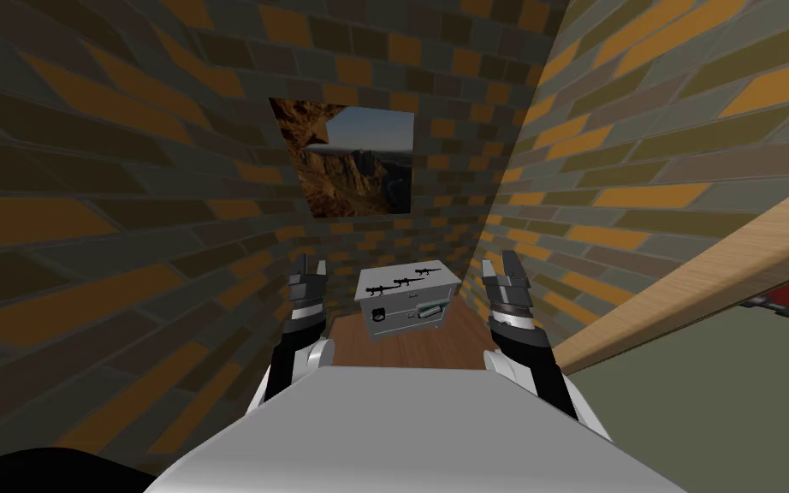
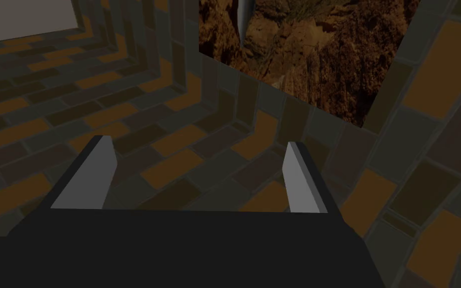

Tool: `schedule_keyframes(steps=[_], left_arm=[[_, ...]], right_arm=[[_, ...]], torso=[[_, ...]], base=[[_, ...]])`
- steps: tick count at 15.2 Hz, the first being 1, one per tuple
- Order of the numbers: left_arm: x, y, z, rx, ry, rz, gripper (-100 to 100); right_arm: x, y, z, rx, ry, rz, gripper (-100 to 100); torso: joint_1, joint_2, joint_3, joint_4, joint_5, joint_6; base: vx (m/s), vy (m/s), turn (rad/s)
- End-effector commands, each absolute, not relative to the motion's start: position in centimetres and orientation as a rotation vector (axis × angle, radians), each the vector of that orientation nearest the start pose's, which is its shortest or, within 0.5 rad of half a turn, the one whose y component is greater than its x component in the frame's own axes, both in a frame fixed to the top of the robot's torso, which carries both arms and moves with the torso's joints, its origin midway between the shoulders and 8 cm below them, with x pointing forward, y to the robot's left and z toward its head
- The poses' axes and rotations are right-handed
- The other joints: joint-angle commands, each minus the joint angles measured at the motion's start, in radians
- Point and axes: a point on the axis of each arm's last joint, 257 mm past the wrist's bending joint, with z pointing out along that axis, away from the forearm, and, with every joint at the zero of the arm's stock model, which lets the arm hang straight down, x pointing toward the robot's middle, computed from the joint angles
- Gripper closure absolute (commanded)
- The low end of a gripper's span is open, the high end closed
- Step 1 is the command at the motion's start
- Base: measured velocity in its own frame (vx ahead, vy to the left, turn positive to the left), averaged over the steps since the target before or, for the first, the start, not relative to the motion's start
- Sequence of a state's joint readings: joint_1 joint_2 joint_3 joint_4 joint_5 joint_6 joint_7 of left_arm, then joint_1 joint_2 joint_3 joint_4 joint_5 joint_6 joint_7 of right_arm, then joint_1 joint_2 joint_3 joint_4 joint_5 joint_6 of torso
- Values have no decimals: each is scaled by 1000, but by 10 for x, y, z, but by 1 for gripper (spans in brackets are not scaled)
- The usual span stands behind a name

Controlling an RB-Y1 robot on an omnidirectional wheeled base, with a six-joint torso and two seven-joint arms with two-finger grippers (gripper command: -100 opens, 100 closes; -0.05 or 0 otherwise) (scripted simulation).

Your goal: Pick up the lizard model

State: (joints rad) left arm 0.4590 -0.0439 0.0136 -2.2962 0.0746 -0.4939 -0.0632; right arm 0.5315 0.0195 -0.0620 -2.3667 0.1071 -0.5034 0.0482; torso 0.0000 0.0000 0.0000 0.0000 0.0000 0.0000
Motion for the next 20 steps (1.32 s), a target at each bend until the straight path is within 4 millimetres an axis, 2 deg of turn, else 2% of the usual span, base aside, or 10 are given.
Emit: schedule_keyframes(steps=[1, 9, 14, 19, 20], left_arm=[[349, 289, 37, -674, 567, -1312, -100], [375, 288, 11, -736, 701, -1336, -100], [398, 293, -17, -835, 791, -1353, -100], [408, 298, -34, -904, 835, -1346, -100], [415, 301, -44, -946, 854, -1352, -100]], right_arm=[[322, -286, 53, 529, 628, 1125, 0], [322, -286, 53, 529, 628, 1125, 0], [322, -286, 53, 529, 628, 1125, 0], [322, -286, 53, 529, 628, 1125, 0], [322, -286, 53, 529, 628, 1125, 0]], torso=[[0, 0, 0, 0, 0, 0], [1, -2, -1, 0, 0, 0], [0, -2, -1, -1, 0, 0], [0, -2, -1, 0, 0, 0], [0, -2, -1, 0, 0, 0]], base=[[10, -1, -53], [23, 4, -67], [26, 2, -95], [20, -1, -68], [18, -1, -87]])
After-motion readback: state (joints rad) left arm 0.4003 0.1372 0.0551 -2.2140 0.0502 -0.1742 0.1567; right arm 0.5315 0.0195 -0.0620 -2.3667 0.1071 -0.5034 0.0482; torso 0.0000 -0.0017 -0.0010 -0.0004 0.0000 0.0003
